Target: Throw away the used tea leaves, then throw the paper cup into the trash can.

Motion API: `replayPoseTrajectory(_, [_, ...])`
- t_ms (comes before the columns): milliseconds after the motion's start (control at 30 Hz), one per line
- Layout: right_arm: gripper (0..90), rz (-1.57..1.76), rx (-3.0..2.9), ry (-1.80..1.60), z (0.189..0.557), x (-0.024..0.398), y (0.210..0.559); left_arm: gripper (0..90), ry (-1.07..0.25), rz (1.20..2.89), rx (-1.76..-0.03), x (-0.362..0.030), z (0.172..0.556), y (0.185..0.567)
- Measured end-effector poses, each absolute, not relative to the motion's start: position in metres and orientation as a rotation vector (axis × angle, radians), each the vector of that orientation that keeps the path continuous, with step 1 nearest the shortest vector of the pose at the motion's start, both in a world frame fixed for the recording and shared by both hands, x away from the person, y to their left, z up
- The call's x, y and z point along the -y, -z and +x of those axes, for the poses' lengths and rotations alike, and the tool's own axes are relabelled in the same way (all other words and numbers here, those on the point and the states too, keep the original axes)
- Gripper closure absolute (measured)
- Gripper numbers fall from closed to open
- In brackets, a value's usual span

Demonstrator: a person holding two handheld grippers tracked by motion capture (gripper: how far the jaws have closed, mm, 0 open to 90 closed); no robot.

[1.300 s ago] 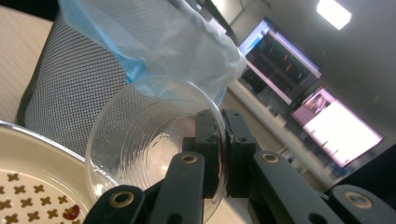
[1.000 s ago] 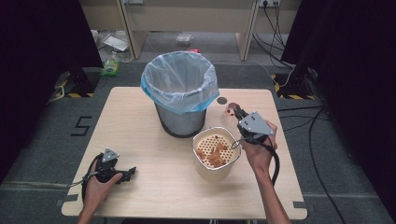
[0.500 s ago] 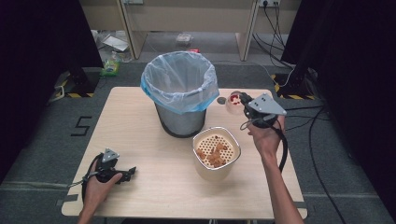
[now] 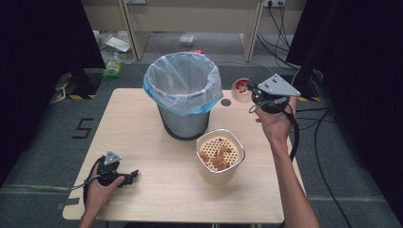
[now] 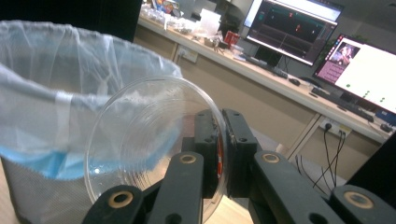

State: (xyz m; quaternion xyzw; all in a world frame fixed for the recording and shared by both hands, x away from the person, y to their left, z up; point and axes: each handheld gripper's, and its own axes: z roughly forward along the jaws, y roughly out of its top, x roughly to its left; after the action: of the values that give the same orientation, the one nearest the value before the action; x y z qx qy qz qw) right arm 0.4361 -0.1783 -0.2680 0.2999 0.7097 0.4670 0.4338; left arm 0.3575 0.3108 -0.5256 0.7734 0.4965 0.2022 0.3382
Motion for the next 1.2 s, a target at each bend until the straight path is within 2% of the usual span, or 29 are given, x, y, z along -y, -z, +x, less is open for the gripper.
replayPoseTrajectory(367, [85.8,0.741,-1.751,-1.199,0.453,0.16,0.235,0.0,-0.527,2.013,-1.293,-0.311,0.357,0.526])
replayPoseTrajectory(667, [85.5,0.708,-1.761,-1.228,0.475,0.125,0.21,0.0,-0.527,2.013,-1.293,-0.311,0.357,0.526])
replayPoseTrajectory(1200, [83.2,0.659,-1.915,-1.214,0.509,0.056,0.224,0.0,-0.527,2.013,-1.293,-0.311,0.357,0.526])
